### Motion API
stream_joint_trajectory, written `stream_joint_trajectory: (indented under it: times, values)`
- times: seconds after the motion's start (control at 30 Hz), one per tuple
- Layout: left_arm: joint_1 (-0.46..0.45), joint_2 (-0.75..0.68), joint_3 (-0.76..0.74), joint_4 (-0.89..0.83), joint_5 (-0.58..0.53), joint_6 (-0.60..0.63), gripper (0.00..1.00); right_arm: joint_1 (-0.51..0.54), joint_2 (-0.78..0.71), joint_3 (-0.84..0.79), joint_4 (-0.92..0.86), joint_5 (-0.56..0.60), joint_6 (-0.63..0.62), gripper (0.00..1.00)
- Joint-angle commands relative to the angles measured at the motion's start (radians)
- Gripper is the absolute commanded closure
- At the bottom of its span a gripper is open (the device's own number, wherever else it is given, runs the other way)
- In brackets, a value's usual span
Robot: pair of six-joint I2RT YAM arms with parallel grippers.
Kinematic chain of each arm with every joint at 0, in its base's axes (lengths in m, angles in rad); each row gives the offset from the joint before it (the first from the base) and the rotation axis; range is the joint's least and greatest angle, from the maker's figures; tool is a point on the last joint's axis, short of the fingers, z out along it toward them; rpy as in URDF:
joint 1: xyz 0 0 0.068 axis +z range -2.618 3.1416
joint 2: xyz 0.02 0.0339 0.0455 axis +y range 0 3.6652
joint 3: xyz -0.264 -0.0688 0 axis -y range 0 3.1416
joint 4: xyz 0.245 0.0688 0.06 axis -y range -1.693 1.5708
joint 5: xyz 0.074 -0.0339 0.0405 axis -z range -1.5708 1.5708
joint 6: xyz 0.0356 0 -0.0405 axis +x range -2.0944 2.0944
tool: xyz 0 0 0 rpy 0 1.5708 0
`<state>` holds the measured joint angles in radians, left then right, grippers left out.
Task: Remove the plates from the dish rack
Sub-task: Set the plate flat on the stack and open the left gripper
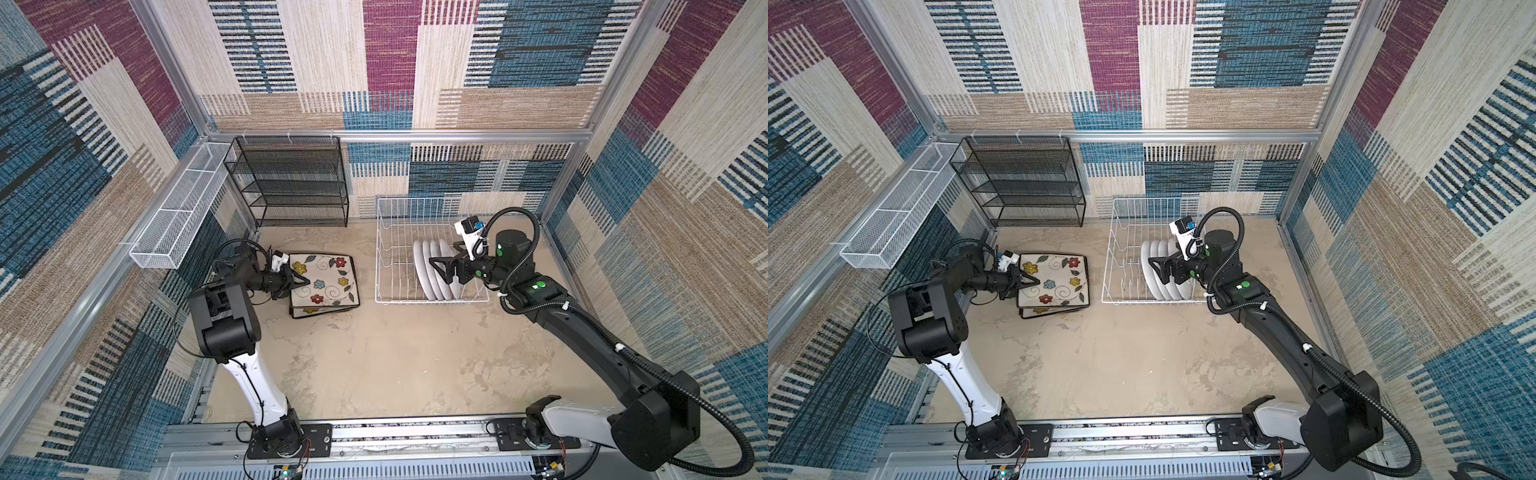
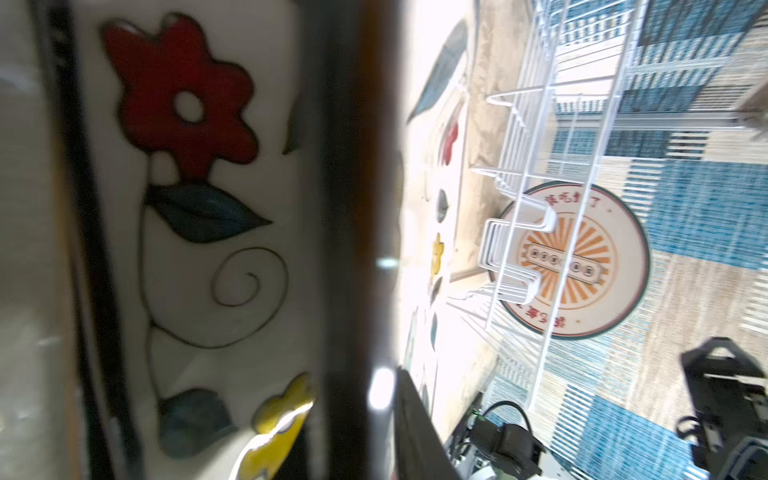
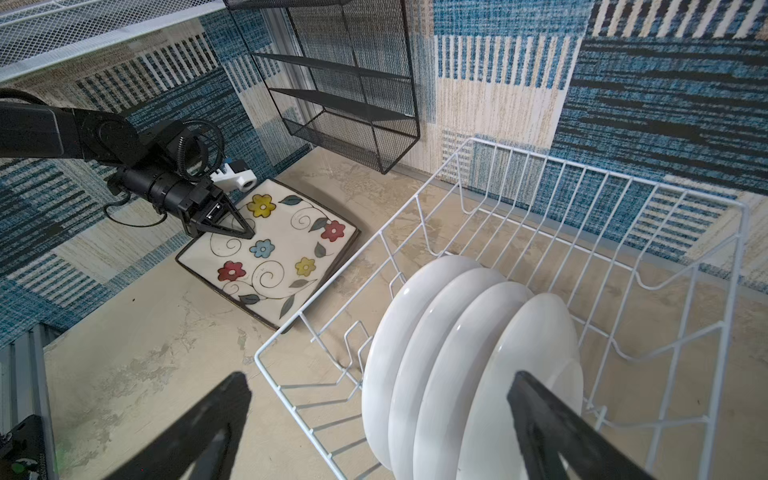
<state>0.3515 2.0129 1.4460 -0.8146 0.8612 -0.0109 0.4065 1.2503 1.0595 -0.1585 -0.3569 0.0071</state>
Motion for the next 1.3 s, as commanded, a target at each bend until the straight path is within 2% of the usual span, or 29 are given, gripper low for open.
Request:
stream_joint_trajectory:
  times: [0.0,0.2,0.37,0.7,0.93,1.27]
  values:
    - [0.006,0.010,0.009,-0.032,-0.059,0.026,0.74,0.003,-0.011,0.000,0.023,0.001,0.002,0.01]
    - [0.012,0.017,0.020,-0.033,-0.074,0.020,0.65,0.002,-0.016,0.006,0.019,0.003,-0.005,0.01]
    - [0.016,0.026,0.028,-0.033,-0.092,0.009,0.54,0.002,-0.024,0.001,0.013,0.010,-0.010,0.01]
    - [0.022,0.019,0.054,-0.032,-0.162,-0.018,0.52,0.003,-0.033,-0.001,0.008,0.019,-0.010,0.01]
    - [0.024,-0.013,0.078,-0.032,-0.213,-0.049,0.41,0.002,-0.031,0.000,0.001,0.031,-0.009,0.01]
    - [0.013,-0.131,0.063,-0.030,-0.221,-0.037,0.36,0.002,-0.037,0.002,-0.007,0.071,-0.007,0.01]
